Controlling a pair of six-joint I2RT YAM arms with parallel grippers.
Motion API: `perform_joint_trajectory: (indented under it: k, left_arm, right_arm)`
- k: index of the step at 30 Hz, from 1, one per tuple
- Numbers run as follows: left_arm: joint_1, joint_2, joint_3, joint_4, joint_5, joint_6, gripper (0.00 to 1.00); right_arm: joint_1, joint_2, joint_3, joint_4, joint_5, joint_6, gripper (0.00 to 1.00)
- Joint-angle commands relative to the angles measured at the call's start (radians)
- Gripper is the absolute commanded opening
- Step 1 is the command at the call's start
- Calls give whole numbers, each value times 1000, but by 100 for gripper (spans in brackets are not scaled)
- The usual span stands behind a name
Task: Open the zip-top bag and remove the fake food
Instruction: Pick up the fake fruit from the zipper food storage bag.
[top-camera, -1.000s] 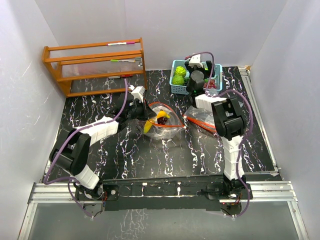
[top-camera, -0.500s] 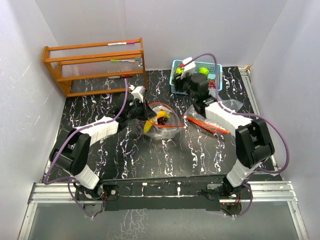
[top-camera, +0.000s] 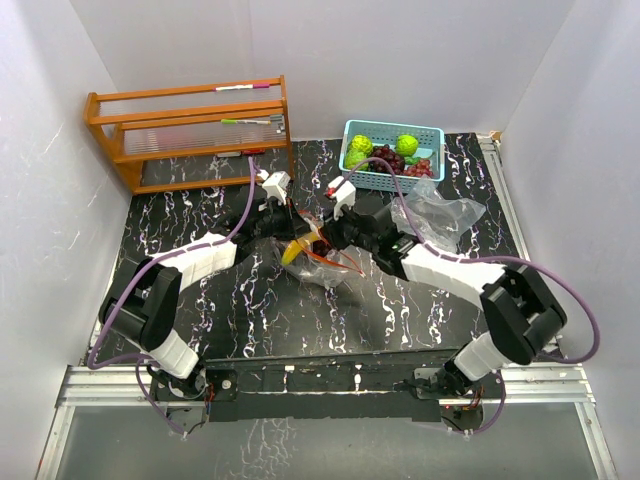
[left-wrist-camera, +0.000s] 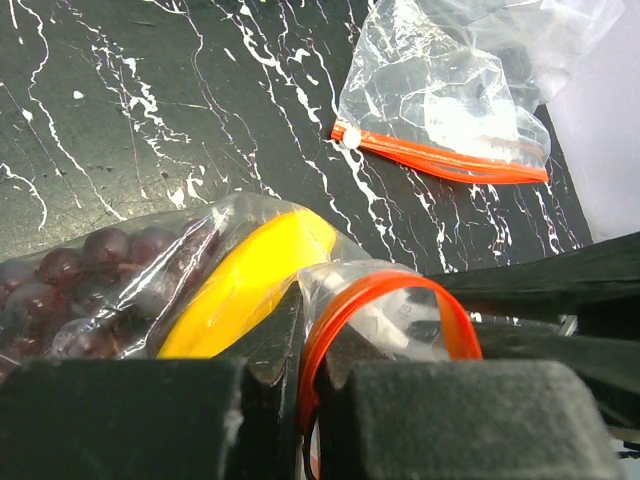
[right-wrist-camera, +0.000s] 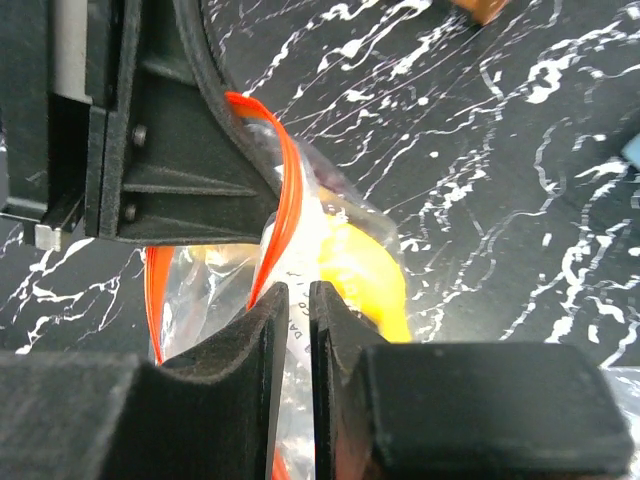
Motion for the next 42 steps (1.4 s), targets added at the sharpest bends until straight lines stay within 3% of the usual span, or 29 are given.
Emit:
perform_joint_trajectory:
  k: [1, 8, 12, 20, 25, 35, 42]
  left_arm:
    - [-3, 2, 28, 12, 9, 6, 0]
    - [-3, 11, 36, 21, 23, -3, 0]
    - [-2, 3, 37, 20, 23, -4, 0]
    - [-3, -46, 35, -6, 13, 7, 0]
    - [-2, -63, 33, -10, 21, 9, 0]
    - [-3, -65, 28, 10, 51, -7, 0]
    - [-2, -43, 24, 29, 58, -17, 0]
  right_arm:
    - [-2, -119, 3, 45, 77, 9, 18]
    - [-2, -189, 63, -6, -118, 38, 19]
    - [-1, -171, 18, 35, -209, 101, 19]
    - [-42, -72, -74, 116, -193, 190, 18]
    - [-103, 28, -60, 135, -175, 212, 17]
    - [-92, 157, -3, 161, -168, 182, 18]
    - [-14, 182, 35, 151, -76, 107, 33]
